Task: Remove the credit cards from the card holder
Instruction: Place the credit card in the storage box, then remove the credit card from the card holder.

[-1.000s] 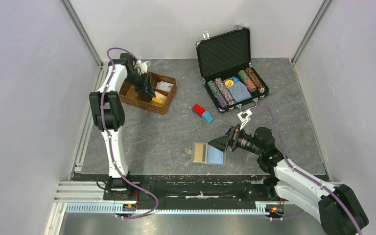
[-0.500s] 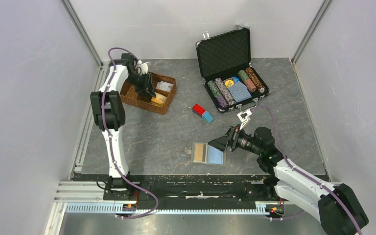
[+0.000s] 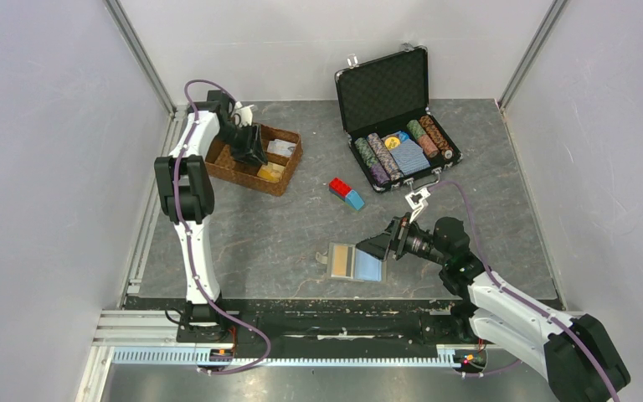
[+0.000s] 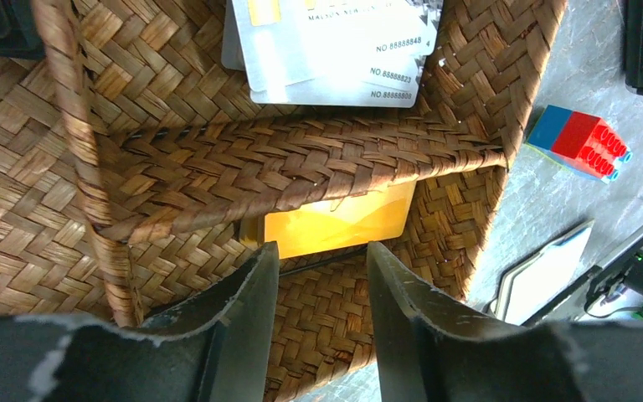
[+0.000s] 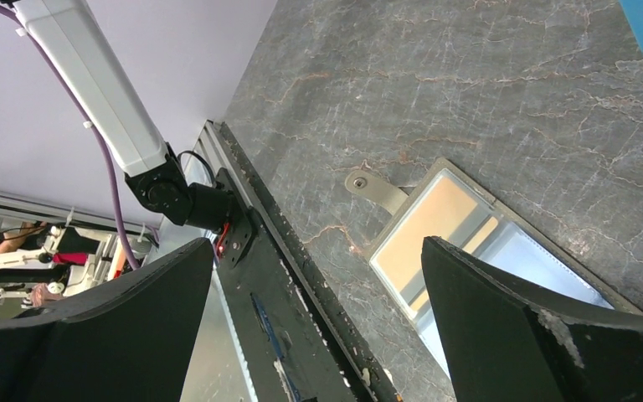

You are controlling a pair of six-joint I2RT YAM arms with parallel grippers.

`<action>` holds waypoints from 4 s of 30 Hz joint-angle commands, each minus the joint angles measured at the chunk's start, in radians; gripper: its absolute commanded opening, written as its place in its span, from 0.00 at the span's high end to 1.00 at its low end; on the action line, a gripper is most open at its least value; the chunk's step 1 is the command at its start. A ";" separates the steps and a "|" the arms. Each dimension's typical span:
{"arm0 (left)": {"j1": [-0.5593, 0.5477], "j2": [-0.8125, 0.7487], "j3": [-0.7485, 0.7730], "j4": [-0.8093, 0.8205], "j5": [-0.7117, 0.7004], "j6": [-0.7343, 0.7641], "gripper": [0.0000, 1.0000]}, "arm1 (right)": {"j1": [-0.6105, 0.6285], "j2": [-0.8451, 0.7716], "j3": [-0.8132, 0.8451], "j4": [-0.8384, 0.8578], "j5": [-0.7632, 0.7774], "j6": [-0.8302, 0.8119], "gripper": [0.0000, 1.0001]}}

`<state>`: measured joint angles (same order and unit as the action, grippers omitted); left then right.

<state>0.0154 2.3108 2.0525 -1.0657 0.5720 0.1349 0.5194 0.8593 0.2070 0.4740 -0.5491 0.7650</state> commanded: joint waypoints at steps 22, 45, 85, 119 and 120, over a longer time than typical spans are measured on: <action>-0.094 -0.650 -0.488 0.321 -0.025 -0.404 0.44 | -0.002 -0.059 0.159 -0.404 0.174 -0.244 0.02; -0.784 -0.952 -1.254 0.768 -0.309 -0.661 0.45 | -0.002 -0.064 -0.037 -0.421 0.156 -0.208 0.13; -0.839 -1.397 -1.448 0.679 -0.770 -0.741 0.41 | 0.237 0.154 0.285 -0.604 0.691 -0.069 0.54; -0.885 -1.804 -1.473 0.472 -0.977 -0.736 0.31 | 0.704 0.742 0.710 -0.811 1.072 0.159 0.48; -0.888 -1.806 -1.474 0.470 -0.982 -0.736 0.31 | 0.706 0.749 0.713 -0.817 1.077 0.156 0.47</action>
<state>-0.8558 0.5148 0.5823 -0.5983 -0.3664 -0.5861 1.2140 1.5909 0.8772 -0.3138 0.4721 0.9035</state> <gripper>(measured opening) 0.691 0.517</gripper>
